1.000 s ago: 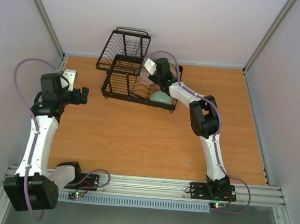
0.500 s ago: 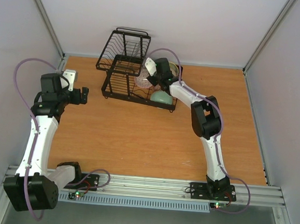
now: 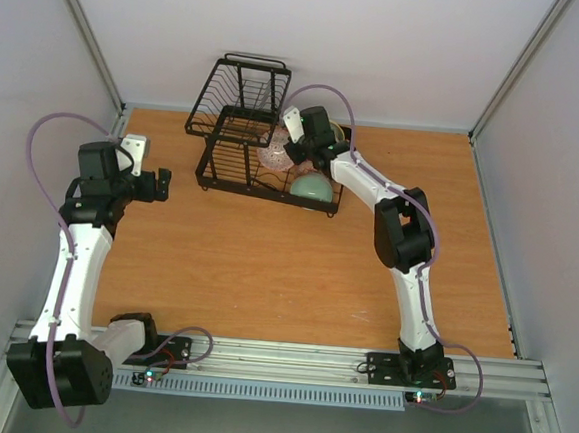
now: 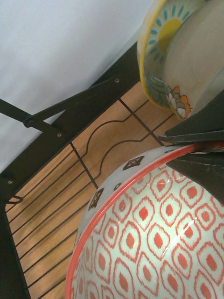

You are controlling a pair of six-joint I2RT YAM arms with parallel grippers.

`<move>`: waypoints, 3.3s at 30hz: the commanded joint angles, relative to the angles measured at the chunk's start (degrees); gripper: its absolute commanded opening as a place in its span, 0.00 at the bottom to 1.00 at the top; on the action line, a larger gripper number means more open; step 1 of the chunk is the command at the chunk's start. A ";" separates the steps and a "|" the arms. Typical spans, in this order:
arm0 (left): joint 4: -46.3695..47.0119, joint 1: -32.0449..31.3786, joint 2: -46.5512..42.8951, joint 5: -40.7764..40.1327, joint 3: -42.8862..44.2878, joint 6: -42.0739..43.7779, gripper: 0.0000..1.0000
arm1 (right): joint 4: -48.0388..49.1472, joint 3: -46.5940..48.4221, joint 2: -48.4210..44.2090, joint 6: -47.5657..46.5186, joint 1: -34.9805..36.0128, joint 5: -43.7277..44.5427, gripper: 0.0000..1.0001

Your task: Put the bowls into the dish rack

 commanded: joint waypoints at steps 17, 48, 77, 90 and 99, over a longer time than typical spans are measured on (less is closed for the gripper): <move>1.37 0.48 -1.38 0.22 1.26 -0.28 0.99 | -3.83 3.90 -3.63 -2.17 2.20 0.93 0.01; 1.26 0.54 -1.20 -0.22 1.28 -0.12 0.99 | 20.07 -6.46 2.07 -10.39 0.92 -1.27 0.01; 1.45 0.61 -0.82 -0.22 1.19 -0.12 0.99 | 52.81 -15.41 6.97 -31.60 4.33 15.43 0.01; 1.35 0.63 -1.08 0.00 1.27 -0.21 0.99 | 55.57 -16.34 7.96 -41.45 5.32 16.21 0.01; 1.33 0.63 -0.92 0.07 1.28 -0.28 0.99 | 54.07 -15.70 7.80 -46.17 5.90 16.00 0.01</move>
